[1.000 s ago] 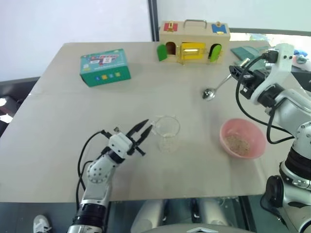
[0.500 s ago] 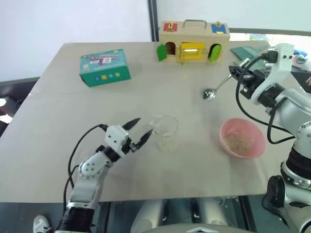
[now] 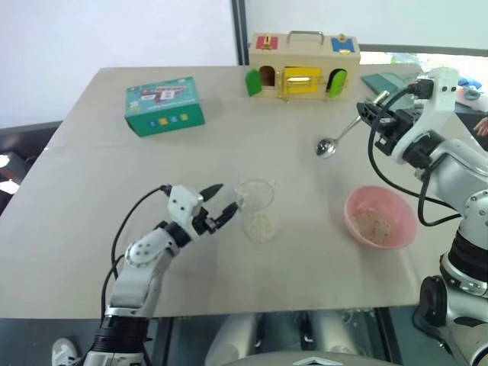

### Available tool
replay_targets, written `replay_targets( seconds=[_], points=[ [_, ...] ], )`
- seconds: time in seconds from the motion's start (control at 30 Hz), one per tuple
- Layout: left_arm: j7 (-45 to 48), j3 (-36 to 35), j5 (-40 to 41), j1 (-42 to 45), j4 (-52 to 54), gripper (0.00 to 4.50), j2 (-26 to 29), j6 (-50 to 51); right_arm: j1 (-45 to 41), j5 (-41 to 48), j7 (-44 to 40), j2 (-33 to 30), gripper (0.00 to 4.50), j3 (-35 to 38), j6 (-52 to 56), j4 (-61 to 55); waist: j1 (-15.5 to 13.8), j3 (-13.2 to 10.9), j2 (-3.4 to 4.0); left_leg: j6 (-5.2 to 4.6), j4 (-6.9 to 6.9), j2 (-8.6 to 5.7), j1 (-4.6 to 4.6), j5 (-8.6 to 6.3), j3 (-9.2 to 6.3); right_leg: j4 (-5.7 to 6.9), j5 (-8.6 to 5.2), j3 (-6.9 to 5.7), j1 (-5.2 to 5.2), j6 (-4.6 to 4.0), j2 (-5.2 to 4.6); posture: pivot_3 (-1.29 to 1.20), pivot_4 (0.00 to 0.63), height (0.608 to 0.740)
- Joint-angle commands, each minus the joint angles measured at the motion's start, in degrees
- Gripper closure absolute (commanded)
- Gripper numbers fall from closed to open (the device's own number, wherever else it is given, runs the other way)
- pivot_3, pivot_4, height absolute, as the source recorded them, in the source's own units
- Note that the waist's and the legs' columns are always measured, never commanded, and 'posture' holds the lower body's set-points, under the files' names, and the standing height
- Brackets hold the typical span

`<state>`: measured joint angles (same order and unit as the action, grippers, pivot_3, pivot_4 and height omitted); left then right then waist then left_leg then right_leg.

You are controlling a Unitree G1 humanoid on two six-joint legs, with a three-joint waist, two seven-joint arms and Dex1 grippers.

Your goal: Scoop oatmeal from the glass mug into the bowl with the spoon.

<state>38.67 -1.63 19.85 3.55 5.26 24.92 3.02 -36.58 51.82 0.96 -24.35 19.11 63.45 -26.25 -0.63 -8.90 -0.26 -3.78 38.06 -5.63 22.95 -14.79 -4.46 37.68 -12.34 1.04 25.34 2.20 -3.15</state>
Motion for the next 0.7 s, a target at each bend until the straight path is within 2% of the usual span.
replay_targets(
  seconds=[0.03, 0.27, 0.5, 0.57, 0.6, 0.63, 0.7],
  points=[
    [-0.46, 0.33, 1.29, 0.94, 4.12, 1.22, -0.38, 3.46, -0.18, 0.17, -0.01, -0.57, 4.5, 0.56, -1.45, -2.23, -0.01, 0.0, 0.0, 0.0, 0.0, 0.0, 0.0, 0.0, 0.0, 0.0, 0.0, 0.0, 0.0, 0.0, 0.0, 0.0, 0.15, 0.74],
    [0.63, 0.83, 2.23, 2.97, 8.01, 1.22, 0.02, 8.72, 0.16, 0.47, 0.33, -0.48, 4.5, 0.45, -1.25, -2.69, -0.02, 0.0, 0.0, 0.0, 0.0, 0.0, 0.01, 0.0, 0.0, 0.0, 0.0, 0.0, 0.0, 0.0, 0.0, 0.0, 0.15, 0.74],
    [1.19, 1.06, 1.99, 8.58, 6.45, 1.22, 0.74, 11.59, 0.43, 0.96, 0.66, -0.41, 4.5, 0.39, -0.97, -2.98, 0.12, 0.0, 0.0, 0.0, 0.01, 0.0, 0.01, 0.0, 0.0, -0.01, 0.0, 0.0, 0.0, 0.0, 0.0, 0.0, 0.15, 0.74],
    [1.62, 1.49, 1.57, 9.94, 5.29, 1.89, 0.84, 11.62, 0.55, 1.1, 0.84, -0.32, 4.5, 0.35, -0.88, -3.18, -0.01, 0.0, -0.01, 0.01, 0.0, 0.0, 0.01, 0.01, 0.0, -0.01, 0.0, 0.0, 0.01, 0.0, 0.01, 0.0, 0.15, 0.74],
    [1.99, 1.61, 1.52, 10.31, 4.91, 2.06, 0.9, 11.58, 0.58, 1.15, 0.89, -0.32, 4.5, 0.34, -0.86, -3.23, -0.02, 0.0, -0.01, 0.01, 0.01, 0.0, 0.01, 0.01, 0.0, 0.0, 0.0, 0.0, 0.0, 0.0, 0.01, 0.0, 0.15, 0.74],
    [2.16, 1.63, 1.47, 10.58, 4.61, 2.59, 0.91, 11.59, 0.65, 1.25, 0.95, -0.36, 4.5, 0.38, -0.81, -3.34, -0.02, 0.0, -0.01, 0.01, 0.02, 0.0, 0.01, 0.01, 0.01, 0.0, 0.0, 0.01, 0.0, 0.0, 0.01, 0.0, 0.15, 0.74],
    [2.35, 1.58, 1.42, 10.8, 4.35, 3.24, 0.88, 11.48, 0.78, 1.41, 1.07, -0.44, 4.5, 0.49, -0.72, -3.57, 0.02, 0.0, -0.01, 0.01, 0.03, -0.01, 0.01, 0.01, 0.01, 0.0, 0.0, 0.01, 0.0, 0.0, 0.01, 0.0, 0.15, 0.74]
  ],
)
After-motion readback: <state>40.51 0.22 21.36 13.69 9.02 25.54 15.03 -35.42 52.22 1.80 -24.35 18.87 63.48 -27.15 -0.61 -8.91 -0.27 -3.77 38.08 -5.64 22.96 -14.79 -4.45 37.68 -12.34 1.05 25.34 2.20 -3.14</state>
